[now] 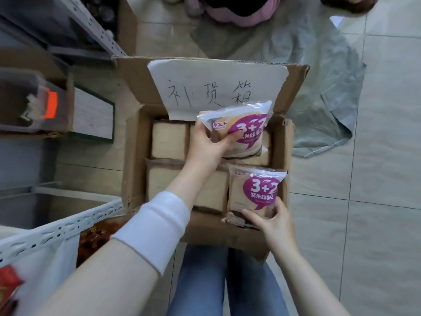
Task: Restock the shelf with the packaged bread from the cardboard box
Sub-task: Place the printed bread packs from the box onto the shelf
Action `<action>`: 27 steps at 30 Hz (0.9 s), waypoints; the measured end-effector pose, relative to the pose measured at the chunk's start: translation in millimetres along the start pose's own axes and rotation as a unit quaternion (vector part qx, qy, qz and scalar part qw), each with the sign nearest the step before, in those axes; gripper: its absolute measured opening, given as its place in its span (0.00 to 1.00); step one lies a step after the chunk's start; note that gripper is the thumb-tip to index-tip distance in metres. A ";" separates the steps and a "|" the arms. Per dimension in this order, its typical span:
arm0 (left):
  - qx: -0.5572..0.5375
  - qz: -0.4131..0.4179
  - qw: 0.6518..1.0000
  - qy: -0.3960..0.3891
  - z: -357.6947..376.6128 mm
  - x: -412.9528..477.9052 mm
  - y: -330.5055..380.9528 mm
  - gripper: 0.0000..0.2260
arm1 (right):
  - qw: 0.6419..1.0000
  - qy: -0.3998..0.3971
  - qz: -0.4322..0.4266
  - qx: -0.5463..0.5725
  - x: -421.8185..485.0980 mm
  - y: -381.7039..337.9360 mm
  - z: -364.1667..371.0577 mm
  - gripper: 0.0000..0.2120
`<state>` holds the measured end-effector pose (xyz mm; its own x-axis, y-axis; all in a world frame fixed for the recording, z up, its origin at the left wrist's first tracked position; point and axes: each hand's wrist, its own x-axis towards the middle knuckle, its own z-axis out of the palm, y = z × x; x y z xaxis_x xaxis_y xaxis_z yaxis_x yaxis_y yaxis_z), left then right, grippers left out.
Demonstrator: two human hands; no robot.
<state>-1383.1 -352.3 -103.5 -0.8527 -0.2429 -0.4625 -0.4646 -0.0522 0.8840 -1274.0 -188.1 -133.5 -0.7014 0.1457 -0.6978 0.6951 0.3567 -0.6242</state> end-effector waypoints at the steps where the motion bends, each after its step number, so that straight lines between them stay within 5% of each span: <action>1: -0.019 0.020 0.999 0.019 -12.1 -12.3 13.0 0.18 | 0.999 -0.009 -0.013 0.028 -10.7 -4.3 -5.3 0.20; 7: -0.116 0.103 0.969 0.190 -105.6 -134.4 93.1 0.23 | 0.982 -0.149 -0.096 0.069 -100.1 -52.2 -29.2 0.15; 12: -0.065 0.171 0.926 0.331 -204.0 -282.8 163.4 0.20 | 0.939 -0.311 -0.141 0.049 -216.7 -121.3 -22.4 0.10; 20: -0.098 0.268 0.819 0.499 -352.5 -508.9 217.5 0.14 | 0.789 -0.576 -0.210 -0.029 -403.7 -197.0 56.8 0.14; 27: -0.135 0.273 0.743 0.596 -483.2 -631.6 192.3 0.11 | 0.678 -0.659 -0.309 -0.099 -518.2 -225.9 186.9 0.14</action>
<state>-818.5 -676.9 391.5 -0.0035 -0.9760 0.2179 0.0747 0.2170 0.9733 -1038.0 -516.6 303.4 -0.0073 -0.9936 -0.1131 0.2056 0.1092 -0.9725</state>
